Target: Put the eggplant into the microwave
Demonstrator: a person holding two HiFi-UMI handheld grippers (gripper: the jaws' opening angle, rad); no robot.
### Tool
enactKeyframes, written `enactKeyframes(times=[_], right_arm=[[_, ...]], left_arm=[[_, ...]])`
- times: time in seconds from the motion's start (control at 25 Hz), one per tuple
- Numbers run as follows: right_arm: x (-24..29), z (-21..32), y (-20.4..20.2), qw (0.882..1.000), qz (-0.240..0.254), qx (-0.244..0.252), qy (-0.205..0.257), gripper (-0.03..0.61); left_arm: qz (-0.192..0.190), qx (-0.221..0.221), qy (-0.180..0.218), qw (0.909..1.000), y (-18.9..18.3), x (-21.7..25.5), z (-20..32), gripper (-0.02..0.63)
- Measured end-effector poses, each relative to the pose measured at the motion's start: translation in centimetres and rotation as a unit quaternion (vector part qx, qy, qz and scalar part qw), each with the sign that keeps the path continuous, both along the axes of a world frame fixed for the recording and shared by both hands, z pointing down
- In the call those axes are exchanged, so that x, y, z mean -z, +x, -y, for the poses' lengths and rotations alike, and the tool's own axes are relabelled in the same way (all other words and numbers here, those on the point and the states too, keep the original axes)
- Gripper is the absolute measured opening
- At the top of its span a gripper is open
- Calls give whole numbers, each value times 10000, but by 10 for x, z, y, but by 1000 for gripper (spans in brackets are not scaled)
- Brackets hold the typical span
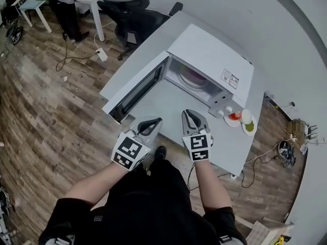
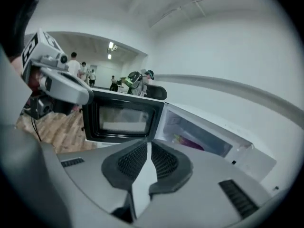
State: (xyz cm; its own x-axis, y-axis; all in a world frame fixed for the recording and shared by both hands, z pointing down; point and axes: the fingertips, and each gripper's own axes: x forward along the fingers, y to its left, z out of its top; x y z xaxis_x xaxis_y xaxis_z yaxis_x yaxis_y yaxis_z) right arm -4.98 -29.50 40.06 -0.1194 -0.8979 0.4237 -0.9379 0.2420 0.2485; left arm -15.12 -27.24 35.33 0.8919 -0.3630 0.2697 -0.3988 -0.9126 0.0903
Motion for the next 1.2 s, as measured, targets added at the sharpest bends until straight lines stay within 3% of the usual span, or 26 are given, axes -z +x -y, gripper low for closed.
enactKeyframes(times=[0.32, 0.64, 0.92, 1.2], right_arm=[[54, -63, 1, 9918, 1206, 86, 410, 34], [106, -140, 40, 9596, 2681, 86, 848, 23], [142, -209, 72, 9475, 2943, 319, 1207, 15], [165, -235, 79, 9558, 2559, 344, 1403, 15]], left_arm=[[63, -3, -33, 10000, -3, 30, -43, 8], [-65, -110, -21, 9999, 47, 66, -107, 9], [-415, -150, -142, 9989, 96, 95, -151, 9], [-553, -134, 124, 9983, 97, 116, -156, 9]])
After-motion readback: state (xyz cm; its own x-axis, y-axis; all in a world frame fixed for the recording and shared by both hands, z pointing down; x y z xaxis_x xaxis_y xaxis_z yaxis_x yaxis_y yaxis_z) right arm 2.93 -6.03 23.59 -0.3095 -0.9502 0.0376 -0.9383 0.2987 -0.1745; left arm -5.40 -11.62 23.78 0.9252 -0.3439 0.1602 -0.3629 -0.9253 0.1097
